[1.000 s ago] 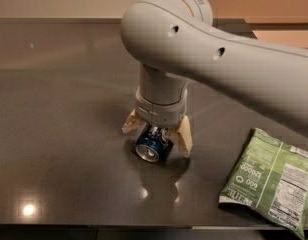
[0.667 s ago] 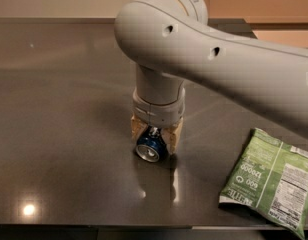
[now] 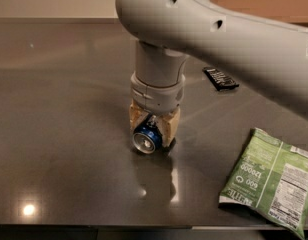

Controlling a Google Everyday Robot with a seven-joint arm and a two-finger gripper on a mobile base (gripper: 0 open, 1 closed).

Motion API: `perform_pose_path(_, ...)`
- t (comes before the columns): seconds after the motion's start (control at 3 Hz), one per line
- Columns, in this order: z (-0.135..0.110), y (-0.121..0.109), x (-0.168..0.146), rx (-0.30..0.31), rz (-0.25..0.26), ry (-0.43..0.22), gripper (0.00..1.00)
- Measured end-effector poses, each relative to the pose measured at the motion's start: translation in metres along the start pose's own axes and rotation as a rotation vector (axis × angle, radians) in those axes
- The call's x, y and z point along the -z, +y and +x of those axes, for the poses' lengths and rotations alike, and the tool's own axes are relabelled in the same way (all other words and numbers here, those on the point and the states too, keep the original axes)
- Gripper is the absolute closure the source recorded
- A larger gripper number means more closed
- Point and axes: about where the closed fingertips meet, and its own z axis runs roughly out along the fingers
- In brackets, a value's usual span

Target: Place pepsi can upright

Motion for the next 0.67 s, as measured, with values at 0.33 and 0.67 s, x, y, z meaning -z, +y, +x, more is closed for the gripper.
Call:
perform_pose_path(0.33, 0.004, -0.007, 0.033, -0.202, 0.075, -0.139, 1.0)
perform_pose_path(0.67, 0.0, -0.016, 0.062, -0.408, 0.158, -0.281, 1.0)
